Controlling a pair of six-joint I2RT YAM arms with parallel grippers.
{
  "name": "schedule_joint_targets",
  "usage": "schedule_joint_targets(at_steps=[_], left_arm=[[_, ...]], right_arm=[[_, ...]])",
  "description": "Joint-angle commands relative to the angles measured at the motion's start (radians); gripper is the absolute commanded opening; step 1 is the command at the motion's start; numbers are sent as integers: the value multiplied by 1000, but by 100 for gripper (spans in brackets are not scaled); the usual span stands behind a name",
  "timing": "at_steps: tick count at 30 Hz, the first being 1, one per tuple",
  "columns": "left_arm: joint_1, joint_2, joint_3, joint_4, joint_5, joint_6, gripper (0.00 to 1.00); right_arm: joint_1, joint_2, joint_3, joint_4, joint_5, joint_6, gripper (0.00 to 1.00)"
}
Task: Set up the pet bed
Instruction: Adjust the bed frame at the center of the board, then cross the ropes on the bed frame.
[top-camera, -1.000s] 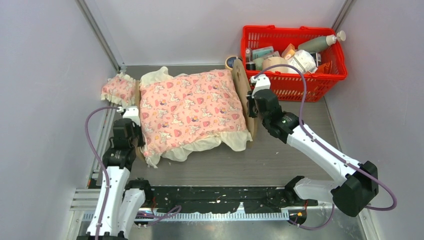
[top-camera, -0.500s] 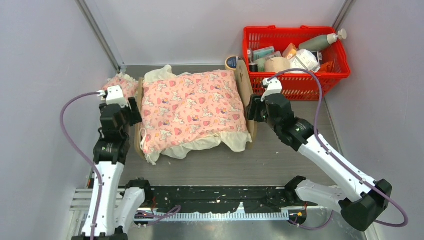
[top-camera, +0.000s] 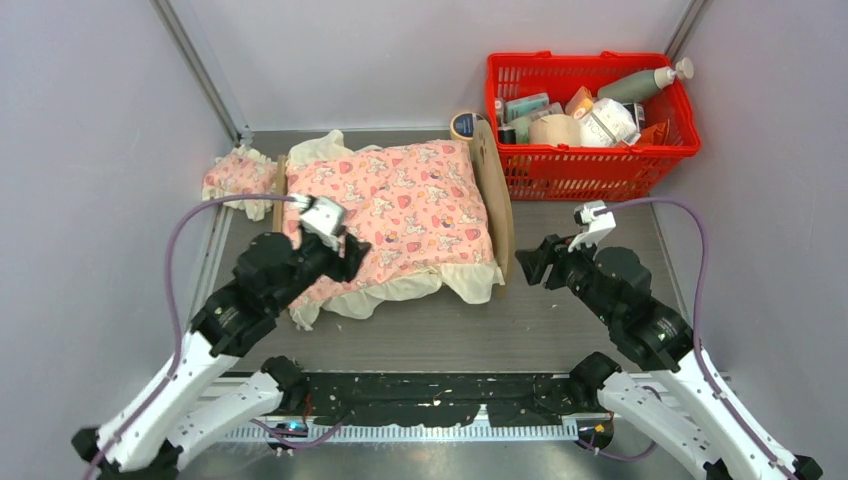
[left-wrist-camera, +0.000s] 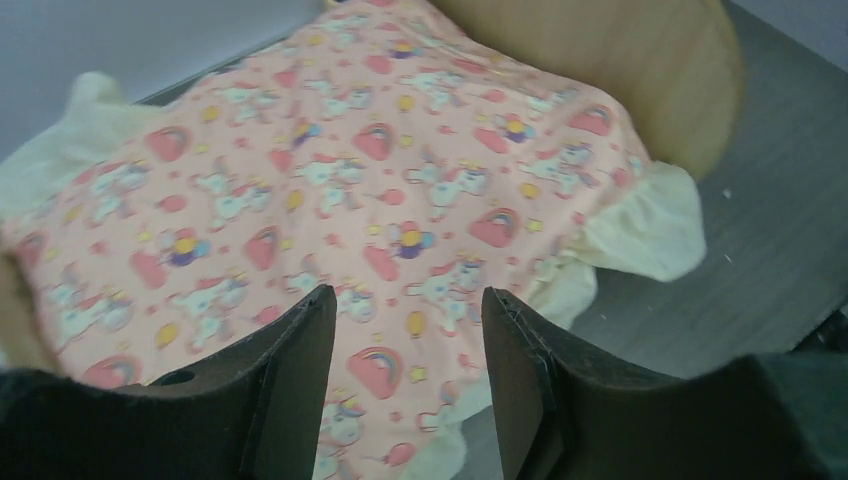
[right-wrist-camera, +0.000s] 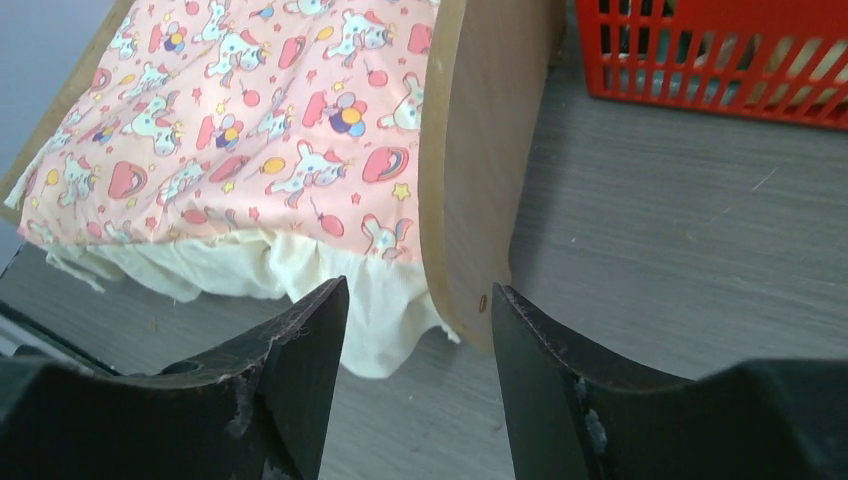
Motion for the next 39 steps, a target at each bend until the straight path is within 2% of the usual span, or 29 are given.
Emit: schedule_joint_targets(at_steps=[1,5,9,15,18,20,22,24,26,27,28,31,34,36,37,39], left_arm=[[-311,131,-14,108,-159,107,60],[-568,333,-27,245,-249,161,61],[-712,524,2,369,-294,238,63],[-782,721,17,531,-323,359,69],[-777,776,-11,633,-348,414,71],[-770,819,-14,674,-354,438,68],[-768,844,-22,713,-363,452,61],[-761,841,-28,726,-358,463,47],[-749,812,-37,725,-350,469,14],[-740,794,-47,721,-337,470,2],[-728,774,-54,724,-337,468,0],[-668,707,-57,691,-296,417,0],[-585,638,-36,626,-197,315,0],[-590,625,-38,623,-177,339,0],[-607,626,-53,644,-177,360,4],[-666,651,-101,735,-222,427,41]], right_arm=[[0,-98,-78,-16,-67,91,60],[1,-185,-143,-34,-37,125,60],[1,-239,-146,-71,44,107,64],[1,-270,-72,-113,147,74,76],[1,-263,-52,-135,168,82,77],[1,-266,-43,-156,185,99,76],[1,-272,-38,-176,196,118,75],[0,-279,-30,-199,203,137,74],[1,-285,-30,-210,205,150,72],[1,-285,-31,-209,205,151,72],[1,-284,-34,-200,202,149,71],[0,-263,-36,-180,193,137,70],[1,-235,-55,-134,138,109,70],[0,-214,-72,-119,119,90,70],[0,-206,-77,-115,119,84,71],[1,-197,-83,-104,118,73,72]])
